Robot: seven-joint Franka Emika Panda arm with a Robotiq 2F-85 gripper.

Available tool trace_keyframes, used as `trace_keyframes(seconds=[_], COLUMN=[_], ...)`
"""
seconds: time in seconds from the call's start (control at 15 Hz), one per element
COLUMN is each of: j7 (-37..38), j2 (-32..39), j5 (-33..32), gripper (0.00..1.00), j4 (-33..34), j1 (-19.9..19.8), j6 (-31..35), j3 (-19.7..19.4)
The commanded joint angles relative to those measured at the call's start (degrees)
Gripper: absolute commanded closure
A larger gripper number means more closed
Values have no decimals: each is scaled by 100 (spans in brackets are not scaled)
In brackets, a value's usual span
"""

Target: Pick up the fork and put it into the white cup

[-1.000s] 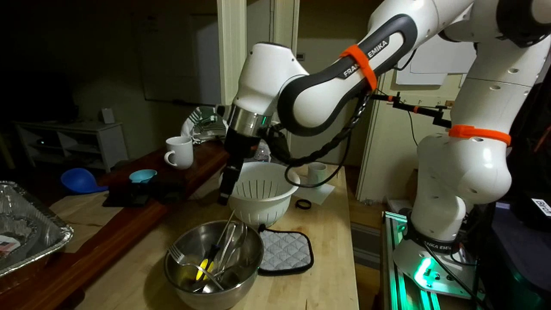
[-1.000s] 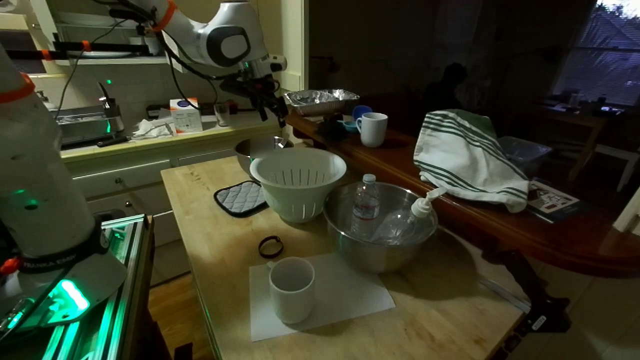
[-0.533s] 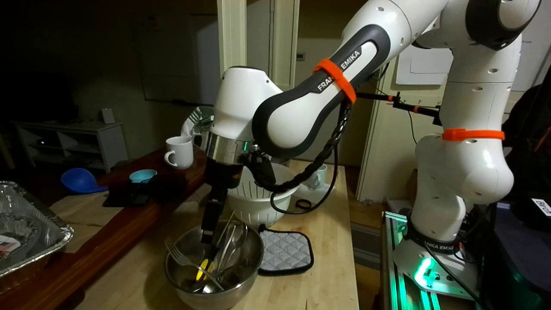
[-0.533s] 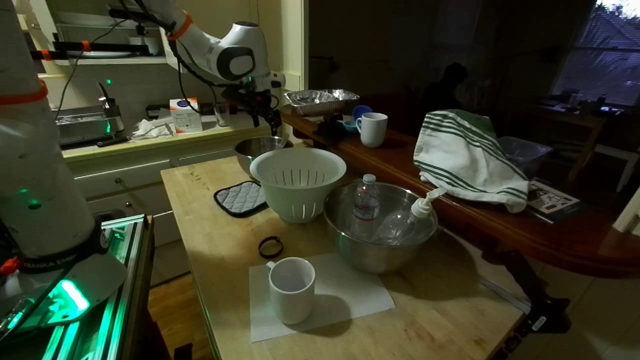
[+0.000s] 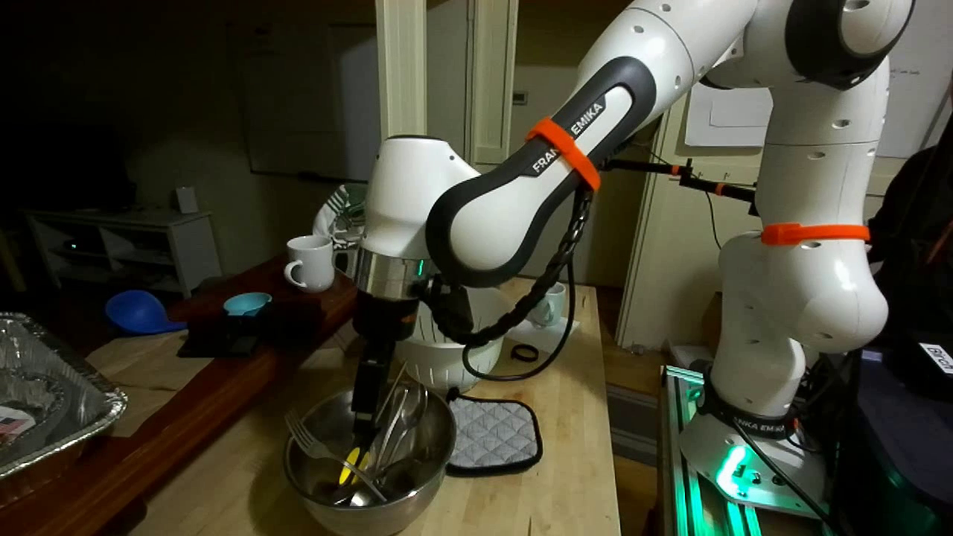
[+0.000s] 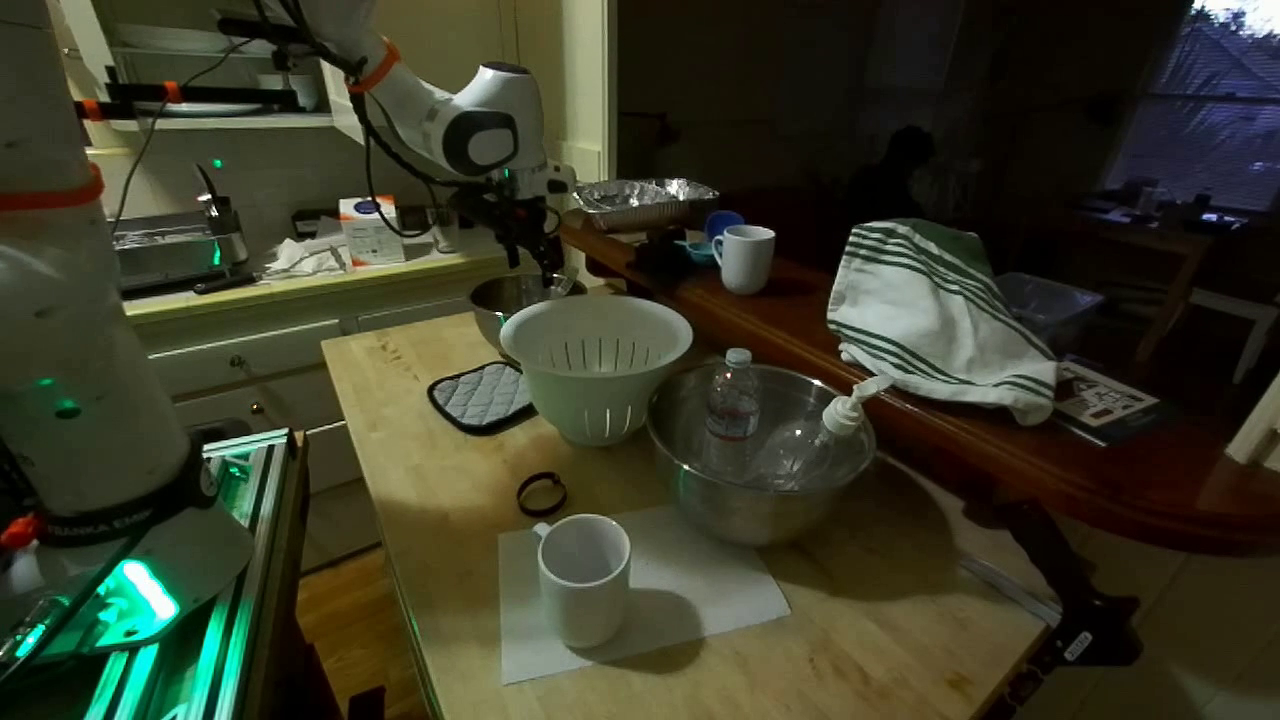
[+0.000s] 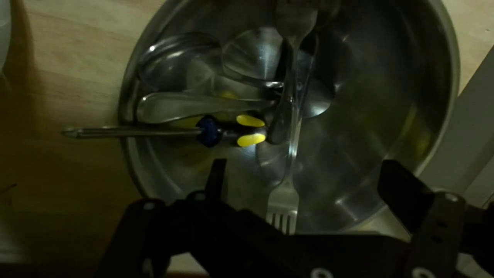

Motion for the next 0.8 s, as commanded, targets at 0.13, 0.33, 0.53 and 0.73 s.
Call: trace_keyframes(seconds=[0.13, 0.33, 0.53, 0.73], j7=[-184, -287, -346, -340], j2=[772, 1126, 1376, 1502], j5=[36, 48, 69, 8], gripper=[0, 0, 13, 35], j4=[380, 665, 844, 1005], j1=[-121, -131, -164, -142], j6=[285, 122, 120, 117], j3=[-8, 65, 123, 135])
